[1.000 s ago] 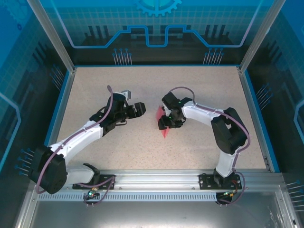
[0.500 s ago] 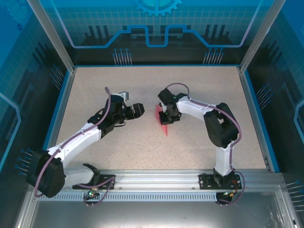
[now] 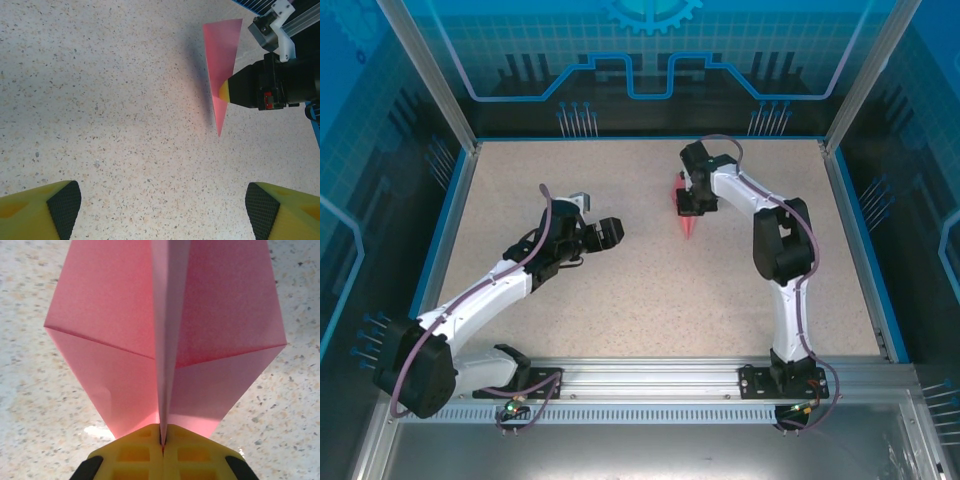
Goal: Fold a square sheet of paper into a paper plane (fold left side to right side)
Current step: Place the paper plane at the center of the table, then reset both arms
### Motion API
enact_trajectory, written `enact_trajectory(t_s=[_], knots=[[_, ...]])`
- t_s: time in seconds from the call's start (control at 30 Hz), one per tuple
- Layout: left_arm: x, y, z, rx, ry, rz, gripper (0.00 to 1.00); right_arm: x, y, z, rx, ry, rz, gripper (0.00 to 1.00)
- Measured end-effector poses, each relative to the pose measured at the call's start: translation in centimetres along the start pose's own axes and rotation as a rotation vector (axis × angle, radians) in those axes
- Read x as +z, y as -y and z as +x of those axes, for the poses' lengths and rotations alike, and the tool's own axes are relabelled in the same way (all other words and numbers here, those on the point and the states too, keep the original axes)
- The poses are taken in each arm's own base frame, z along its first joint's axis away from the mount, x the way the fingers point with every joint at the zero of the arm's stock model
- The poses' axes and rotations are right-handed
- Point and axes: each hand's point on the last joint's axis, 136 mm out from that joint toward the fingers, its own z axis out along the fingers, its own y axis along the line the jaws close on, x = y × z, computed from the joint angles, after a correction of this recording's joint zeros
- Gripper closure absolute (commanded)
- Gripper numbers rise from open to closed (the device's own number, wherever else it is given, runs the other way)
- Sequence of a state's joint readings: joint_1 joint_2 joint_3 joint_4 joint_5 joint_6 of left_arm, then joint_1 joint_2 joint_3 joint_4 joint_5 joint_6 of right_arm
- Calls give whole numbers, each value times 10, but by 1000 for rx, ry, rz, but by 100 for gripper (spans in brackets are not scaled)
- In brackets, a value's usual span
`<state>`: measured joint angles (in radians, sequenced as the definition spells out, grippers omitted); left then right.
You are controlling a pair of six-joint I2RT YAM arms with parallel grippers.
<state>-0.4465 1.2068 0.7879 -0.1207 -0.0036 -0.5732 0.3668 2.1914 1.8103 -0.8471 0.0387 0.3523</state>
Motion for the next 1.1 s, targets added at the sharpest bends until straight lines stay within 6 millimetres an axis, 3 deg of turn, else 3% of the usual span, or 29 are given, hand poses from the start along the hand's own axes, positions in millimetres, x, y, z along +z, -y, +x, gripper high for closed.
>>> enact_trajectory(t_s=[0.27,0.53,0.6,0.7,0.9,1.0,1.1], knots=[[0,-2,3,-1,-12,-9,9,22,9,7,-17,-65,46,89],[-3,-8,1,-7,-24,-35,4,17,12,11,-36,-75,61,68],[-5,-7,-8,-14,-9,-33,3,6,13,15,-40,-67,64,61],[-9,-8,-25,-33,24,-26,2,-27,15,19,-56,-23,67,50],[-18,-31,-52,-91,79,-53,1,-116,27,33,-94,180,73,21],[-26,-46,-66,-106,130,-86,1,-142,53,48,-65,292,87,3],[-40,-62,-82,-88,226,-144,1,-148,94,63,19,380,129,1]])
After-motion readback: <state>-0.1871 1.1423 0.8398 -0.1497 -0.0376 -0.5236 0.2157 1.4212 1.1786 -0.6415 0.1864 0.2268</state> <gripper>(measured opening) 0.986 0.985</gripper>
